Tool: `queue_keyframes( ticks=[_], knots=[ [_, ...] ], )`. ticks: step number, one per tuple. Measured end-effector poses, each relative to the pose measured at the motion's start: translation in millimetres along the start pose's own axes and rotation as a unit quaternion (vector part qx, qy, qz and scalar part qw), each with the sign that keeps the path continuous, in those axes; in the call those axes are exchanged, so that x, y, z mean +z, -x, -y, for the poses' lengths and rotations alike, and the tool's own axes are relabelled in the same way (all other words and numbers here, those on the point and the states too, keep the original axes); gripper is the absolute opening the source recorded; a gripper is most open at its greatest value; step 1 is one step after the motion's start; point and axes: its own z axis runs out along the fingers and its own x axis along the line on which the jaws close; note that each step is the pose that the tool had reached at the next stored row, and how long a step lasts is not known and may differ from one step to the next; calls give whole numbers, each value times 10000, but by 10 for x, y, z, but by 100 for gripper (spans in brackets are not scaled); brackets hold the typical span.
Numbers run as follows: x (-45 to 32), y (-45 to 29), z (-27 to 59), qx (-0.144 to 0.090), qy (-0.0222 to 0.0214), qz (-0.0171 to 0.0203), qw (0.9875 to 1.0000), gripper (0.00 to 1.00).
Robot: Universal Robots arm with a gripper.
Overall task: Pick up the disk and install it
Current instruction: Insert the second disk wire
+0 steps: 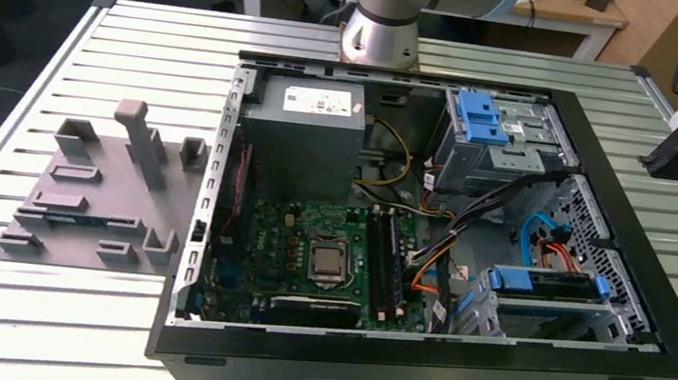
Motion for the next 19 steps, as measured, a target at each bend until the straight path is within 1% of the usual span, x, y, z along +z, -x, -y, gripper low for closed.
queue_keyframes(
  ticks=[7,14,19],
  knots=[
    [70,-1,0,0,1,1,10000,11],
    [76,-1,0,0,1,1,10000,11],
    [103,-1,-1,0,1,1,10000,11]
  ],
)
